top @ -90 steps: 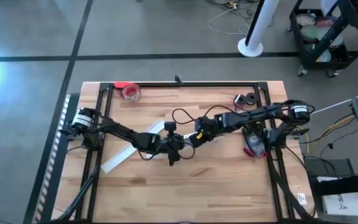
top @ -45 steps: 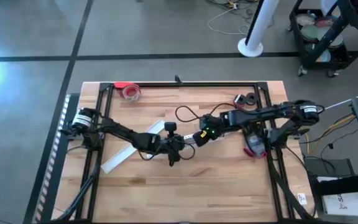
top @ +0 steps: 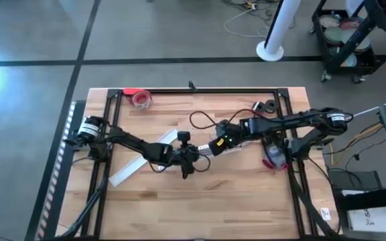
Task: Ziptie cables
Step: Put the zip-tied cables into the white cable duct
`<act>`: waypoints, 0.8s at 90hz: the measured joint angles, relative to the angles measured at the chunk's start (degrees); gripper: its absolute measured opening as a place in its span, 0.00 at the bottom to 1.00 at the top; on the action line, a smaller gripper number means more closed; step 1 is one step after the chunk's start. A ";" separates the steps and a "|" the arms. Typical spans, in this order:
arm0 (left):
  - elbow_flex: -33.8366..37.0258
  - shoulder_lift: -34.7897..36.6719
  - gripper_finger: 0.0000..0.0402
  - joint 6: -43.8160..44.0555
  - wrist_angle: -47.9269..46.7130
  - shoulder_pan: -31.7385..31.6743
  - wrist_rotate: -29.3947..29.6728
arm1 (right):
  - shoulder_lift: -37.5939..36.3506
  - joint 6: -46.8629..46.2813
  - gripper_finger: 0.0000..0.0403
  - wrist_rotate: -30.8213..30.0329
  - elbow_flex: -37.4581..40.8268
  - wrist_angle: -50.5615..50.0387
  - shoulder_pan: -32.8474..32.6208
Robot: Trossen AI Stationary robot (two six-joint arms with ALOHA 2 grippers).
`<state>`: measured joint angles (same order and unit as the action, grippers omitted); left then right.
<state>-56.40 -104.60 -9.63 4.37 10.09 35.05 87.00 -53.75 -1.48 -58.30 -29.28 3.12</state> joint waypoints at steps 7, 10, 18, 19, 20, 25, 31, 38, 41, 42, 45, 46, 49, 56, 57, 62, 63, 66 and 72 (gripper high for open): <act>0.00 0.00 0.00 0.02 0.05 0.00 -0.02 | 0.90 1.32 0.20 -0.03 0.00 0.98 0.75; 0.00 0.00 0.00 0.02 0.05 0.00 -0.02 | 1.32 1.85 0.19 -0.02 0.00 1.32 1.26; 0.00 0.00 0.00 0.06 0.08 0.00 -0.02 | 2.47 3.75 0.19 -0.01 -0.06 2.70 2.83; 0.00 0.00 0.00 0.12 0.09 0.00 -0.04 | 2.54 3.85 0.19 0.00 -0.20 2.80 3.04; 0.00 0.00 0.00 0.17 0.10 0.00 -0.05 | 2.61 4.00 0.19 0.02 -0.31 2.88 3.26; 0.02 0.00 0.00 0.32 0.07 0.00 -0.06 | 2.88 5.11 0.20 0.35 -0.61 3.00 4.23; 0.02 0.00 0.00 0.69 0.10 0.00 -0.06 | 3.61 5.84 0.20 1.09 -1.30 3.11 4.96; 0.02 -0.02 0.00 1.02 0.04 0.00 -0.14 | 4.06 6.42 0.20 2.69 -1.55 2.92 5.26; 0.02 -0.02 0.00 1.11 0.03 0.00 -0.13 | 4.06 6.49 0.20 3.01 -1.65 2.83 5.20; 0.02 -0.02 0.00 1.12 0.03 0.00 -0.13 | 4.06 6.49 0.20 3.02 -1.73 2.84 5.16; 0.02 -0.02 0.00 1.11 0.05 -0.02 -0.13 | 4.03 6.71 0.19 3.05 -1.85 3.10 5.16; 0.02 -0.02 0.00 1.11 0.05 -0.04 -0.13 | 4.01 6.74 0.19 3.09 -1.87 3.13 5.15; 0.03 -0.02 0.00 1.12 0.01 -0.07 -0.15 | 3.98 6.87 0.18 3.24 -1.88 3.05 5.14; 0.04 -0.02 0.00 1.14 0.14 -0.11 -0.15 | 3.98 6.85 0.15 3.45 -1.82 2.23 5.16; 0.04 -0.02 0.00 1.14 0.14 -0.12 -0.15 | 3.98 6.85 0.14 3.52 -1.81 2.18 5.16; 0.04 -0.02 0.00 1.14 0.06 -0.15 -0.15 | 3.98 6.88 0.12 4.21 -1.82 2.33 5.12; 0.04 -0.02 0.00 1.14 0.07 -0.16 -0.15 | 3.98 6.91 0.12 4.42 -1.83 2.32 5.10; 0.04 -0.02 0.00 1.16 0.10 -0.17 -0.15 | 3.98 7.23 0.11 4.96 -1.84 2.05 4.92; 0.04 -0.02 0.00 1.28 0.09 -0.17 -0.15 | 3.97 8.64 0.09 4.76 -1.99 1.03 4.38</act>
<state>-56.36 -104.62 -8.35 4.47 9.91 34.89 90.97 -45.11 3.29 -60.29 -28.24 7.49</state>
